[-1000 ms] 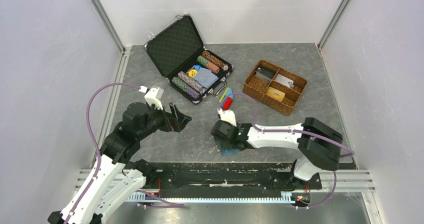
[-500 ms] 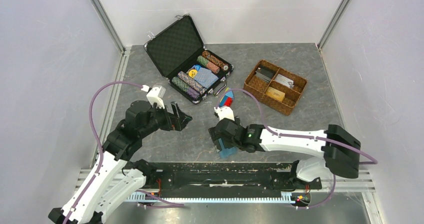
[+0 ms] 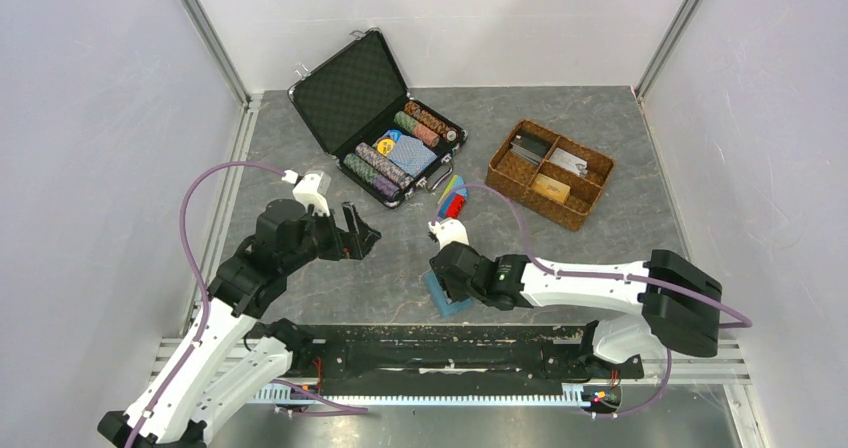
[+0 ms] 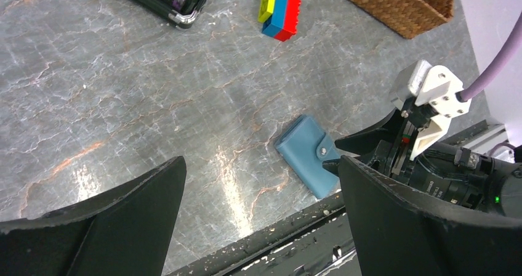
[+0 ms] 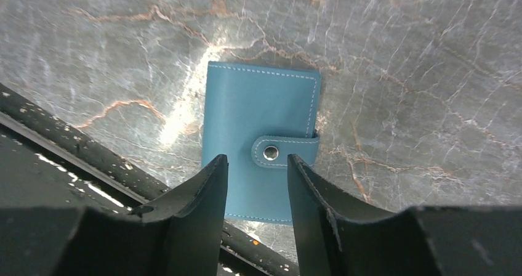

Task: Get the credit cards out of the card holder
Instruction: Move the card holder to the center of the board, then open the card holder at the center of the board.

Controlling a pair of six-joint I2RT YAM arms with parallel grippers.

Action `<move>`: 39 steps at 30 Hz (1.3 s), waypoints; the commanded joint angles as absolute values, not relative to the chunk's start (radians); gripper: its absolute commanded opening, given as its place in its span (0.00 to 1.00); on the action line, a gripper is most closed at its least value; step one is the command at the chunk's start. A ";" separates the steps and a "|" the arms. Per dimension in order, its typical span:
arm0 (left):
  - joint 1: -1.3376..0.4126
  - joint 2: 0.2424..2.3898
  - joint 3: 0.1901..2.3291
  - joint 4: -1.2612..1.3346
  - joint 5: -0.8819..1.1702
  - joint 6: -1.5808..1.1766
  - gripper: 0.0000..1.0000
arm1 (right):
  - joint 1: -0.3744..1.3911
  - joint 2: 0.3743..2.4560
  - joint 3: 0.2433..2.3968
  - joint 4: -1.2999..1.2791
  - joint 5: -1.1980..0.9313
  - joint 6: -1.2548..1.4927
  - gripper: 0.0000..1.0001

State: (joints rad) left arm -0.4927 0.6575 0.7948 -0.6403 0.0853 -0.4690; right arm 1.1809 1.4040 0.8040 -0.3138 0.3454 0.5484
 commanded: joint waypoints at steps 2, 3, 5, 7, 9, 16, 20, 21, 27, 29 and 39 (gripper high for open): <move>-0.488 0.683 0.836 -0.672 0.036 -0.473 1.00 | 1.182 1.457 0.764 -0.230 0.318 0.545 0.42; -0.488 0.685 0.839 -0.677 0.031 -0.471 1.00 | 1.182 1.467 0.761 -0.224 0.316 0.546 0.42; -0.488 0.682 0.839 -0.680 0.026 -0.469 1.00 | 1.181 1.489 0.754 -0.211 0.314 0.545 0.42; -0.488 0.681 0.838 -0.679 0.027 -0.467 1.00 | 1.181 1.514 0.752 -0.208 0.313 0.545 0.41; -0.488 0.678 0.838 -0.679 0.030 -0.466 1.00 | 1.181 1.533 0.753 -0.208 0.311 0.551 0.40; -0.488 0.659 0.820 -0.653 0.040 -0.471 1.00 | 1.181 1.541 0.737 -0.206 0.320 0.580 0.23; -0.488 0.655 0.797 -0.626 0.077 -0.479 1.00 | 1.181 1.536 0.731 -0.198 0.321 0.587 0.13; -0.488 0.657 0.794 -0.623 0.092 -0.483 1.00 | 1.182 1.534 0.731 -0.195 0.319 0.589 0.10; -0.488 0.694 0.759 -0.614 0.193 -0.570 1.00 | 1.181 1.510 0.724 -0.171 0.310 0.614 0.00; -0.488 0.717 0.728 -0.583 0.271 -0.607 0.99 | 1.181 1.489 0.712 -0.145 0.303 0.616 0.00; -0.490 0.799 0.567 -0.386 0.414 -0.717 0.92 | 1.180 1.294 0.459 0.152 0.297 0.681 0.00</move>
